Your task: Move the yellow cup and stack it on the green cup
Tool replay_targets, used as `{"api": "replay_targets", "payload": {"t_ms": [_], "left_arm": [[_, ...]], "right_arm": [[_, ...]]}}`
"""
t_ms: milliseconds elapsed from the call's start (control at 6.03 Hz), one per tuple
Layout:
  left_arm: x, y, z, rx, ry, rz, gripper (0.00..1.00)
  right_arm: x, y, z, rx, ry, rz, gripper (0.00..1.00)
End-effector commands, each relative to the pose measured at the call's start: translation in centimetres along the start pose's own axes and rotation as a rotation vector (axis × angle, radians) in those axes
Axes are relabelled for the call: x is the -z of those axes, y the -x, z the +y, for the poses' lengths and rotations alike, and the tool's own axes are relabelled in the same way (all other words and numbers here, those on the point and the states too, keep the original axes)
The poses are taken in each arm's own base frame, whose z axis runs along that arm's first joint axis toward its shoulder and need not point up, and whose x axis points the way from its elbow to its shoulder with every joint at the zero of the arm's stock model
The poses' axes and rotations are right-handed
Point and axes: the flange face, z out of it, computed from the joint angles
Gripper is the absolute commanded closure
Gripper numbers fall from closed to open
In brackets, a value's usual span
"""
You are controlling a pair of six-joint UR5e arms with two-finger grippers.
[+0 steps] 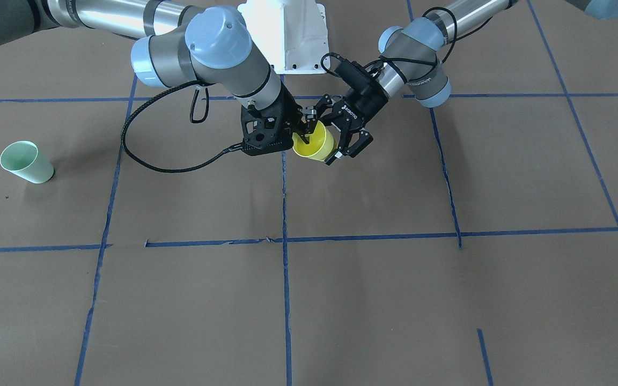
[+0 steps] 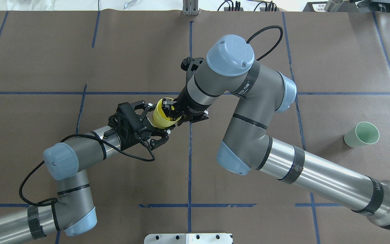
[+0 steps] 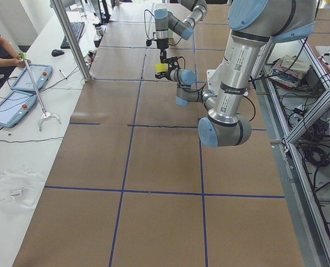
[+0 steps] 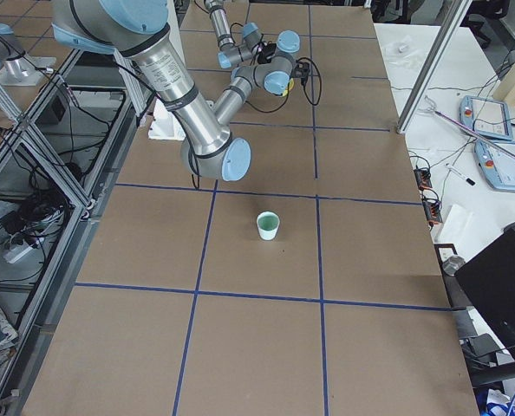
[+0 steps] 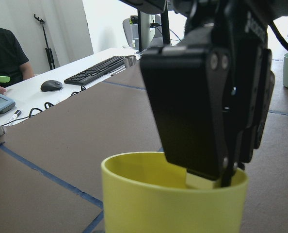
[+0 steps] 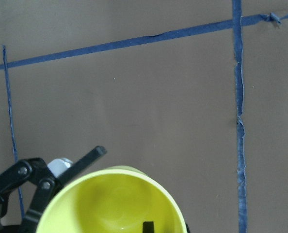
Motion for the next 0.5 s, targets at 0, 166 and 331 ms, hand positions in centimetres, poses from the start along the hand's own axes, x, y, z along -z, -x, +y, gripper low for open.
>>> {"api": "replay_targets", "payload": {"t_ms": [0,166,331], "left_arm": [[0.0,0.0,-0.1,0.002,-0.004,-0.003,0.10],[0.0,-0.1,-0.1,0.002,-0.004,-0.003,0.08],[0.0,-0.1,-0.1,0.004,-0.004,-0.003,0.08]], "right_arm": [[0.5,0.6,0.1,-0.049,-0.003,-0.015,1.00],[1.3,0.7,-0.5,-0.115,-0.022,-0.023,1.00],[2.8,0.1,-2.4,-0.187,-0.066,-0.027,1.00]]}}
